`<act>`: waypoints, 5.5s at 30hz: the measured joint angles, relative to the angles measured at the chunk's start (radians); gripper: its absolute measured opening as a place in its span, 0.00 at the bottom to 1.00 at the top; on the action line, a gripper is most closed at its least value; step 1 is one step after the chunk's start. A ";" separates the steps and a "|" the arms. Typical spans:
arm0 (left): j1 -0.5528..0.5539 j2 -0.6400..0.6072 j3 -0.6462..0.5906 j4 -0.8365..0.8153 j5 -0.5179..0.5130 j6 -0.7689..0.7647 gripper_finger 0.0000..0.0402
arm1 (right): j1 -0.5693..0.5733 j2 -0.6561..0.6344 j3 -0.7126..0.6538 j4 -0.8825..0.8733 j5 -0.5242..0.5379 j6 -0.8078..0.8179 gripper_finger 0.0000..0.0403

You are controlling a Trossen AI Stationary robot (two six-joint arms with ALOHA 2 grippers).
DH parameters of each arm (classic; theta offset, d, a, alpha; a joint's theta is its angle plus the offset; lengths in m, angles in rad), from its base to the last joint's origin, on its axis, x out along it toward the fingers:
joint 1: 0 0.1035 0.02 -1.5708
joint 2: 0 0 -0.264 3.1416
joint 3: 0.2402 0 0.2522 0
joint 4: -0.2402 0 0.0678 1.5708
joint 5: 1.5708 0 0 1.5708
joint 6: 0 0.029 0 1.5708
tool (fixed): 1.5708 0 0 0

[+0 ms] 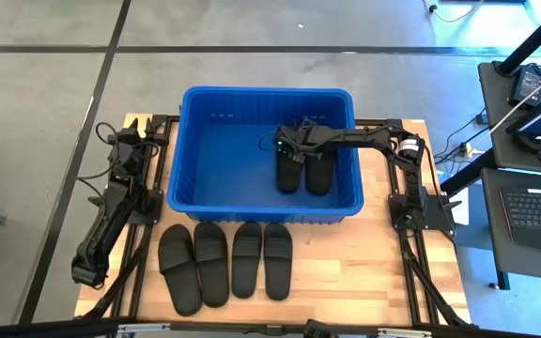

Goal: Pick and place slides into bin
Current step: Put the black slides into the blue organizer bin

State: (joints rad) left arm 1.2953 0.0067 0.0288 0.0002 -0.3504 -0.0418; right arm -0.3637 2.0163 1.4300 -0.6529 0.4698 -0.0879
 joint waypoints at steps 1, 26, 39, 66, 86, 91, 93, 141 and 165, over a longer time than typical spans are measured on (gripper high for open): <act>0.000 0.000 0.000 0.000 0.000 0.000 0.45 | 0.000 0.000 0.000 0.000 -0.002 0.000 0.74; 0.000 0.000 0.000 0.000 0.000 0.000 0.45 | 0.048 -0.004 0.001 -0.034 -0.002 0.062 0.98; 0.000 0.000 0.000 0.000 0.000 0.000 0.45 | 0.094 -0.004 0.177 -0.235 -0.005 0.086 0.98; 0.000 0.000 0.000 0.007 0.010 -0.009 0.45 | 0.313 -0.422 0.507 -0.796 0.247 0.288 0.98; 0.000 0.015 0.166 0.201 0.562 -0.043 0.45 | 0.107 -1.318 -0.530 0.065 0.420 0.229 0.98; -0.003 0.095 0.371 0.142 0.680 -0.070 0.45 | 0.064 -1.441 -0.648 0.208 0.419 0.160 0.98; -0.013 0.151 0.449 0.102 0.767 -0.129 0.45 | 0.051 -1.485 -0.692 0.223 0.418 0.146 0.98; -1.559 1.379 1.456 -0.449 0.066 -0.049 0.12 | 0.005 -1.613 -0.790 0.224 0.299 0.053 0.20; -2.009 1.598 1.455 -1.244 0.134 -1.283 0.00 | 0.005 -1.613 -0.790 0.221 0.297 0.032 0.02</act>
State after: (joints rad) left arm -0.7133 1.6050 1.4841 -1.2443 -0.2160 -1.3247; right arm -0.3589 0.4034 0.6403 -0.4320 0.7664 -0.0563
